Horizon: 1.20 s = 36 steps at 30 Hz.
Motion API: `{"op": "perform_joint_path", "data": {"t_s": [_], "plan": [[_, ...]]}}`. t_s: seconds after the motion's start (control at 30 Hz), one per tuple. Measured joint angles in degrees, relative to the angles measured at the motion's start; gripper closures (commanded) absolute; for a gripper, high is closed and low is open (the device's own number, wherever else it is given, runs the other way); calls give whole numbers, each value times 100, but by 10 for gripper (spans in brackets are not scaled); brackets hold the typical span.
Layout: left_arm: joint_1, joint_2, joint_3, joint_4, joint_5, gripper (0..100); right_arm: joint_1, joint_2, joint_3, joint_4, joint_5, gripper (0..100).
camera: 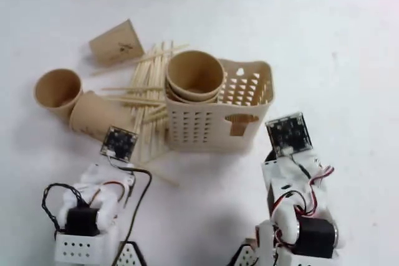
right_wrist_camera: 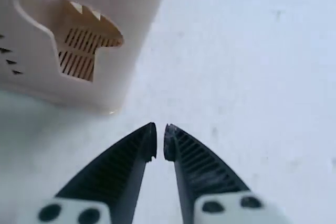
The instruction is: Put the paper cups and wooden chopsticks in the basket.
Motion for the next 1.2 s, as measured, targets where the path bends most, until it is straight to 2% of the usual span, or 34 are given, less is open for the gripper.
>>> {"op": "perform_joint_path", "data": {"t_s": [0.1, 0.27, 0.43, 0.5, 0.67, 0.77, 1.03, 1.2], "plan": [[-26, 0, 0, -97, -334, 906, 88, -158, 229, -62, 0, 950], [-870, 0, -360, -475, -2110, 902, 299, -158, 352, -176, 0, 950], [-2163, -18, -1952, -237, -2268, 902, 659, -158, 782, -387, 193, 950], [-2286, -70, -2699, 105, -2382, 902, 712, -167, 1213, -536, 220, 952], [-2374, 738, -4457, 747, -2418, 896, 1090, -229, 1776, -765, 237, 953], [-2514, 1890, -5433, 905, -2400, 840, 1451, -211, 1899, -782, 237, 953], [-3393, 5829, -7982, 932, -1266, 824, 2127, -193, 2532, -1090, 273, 954], [-3587, 7956, -9512, 1415, -589, 823, 2734, -255, 2585, -1327, 273, 953]]}}
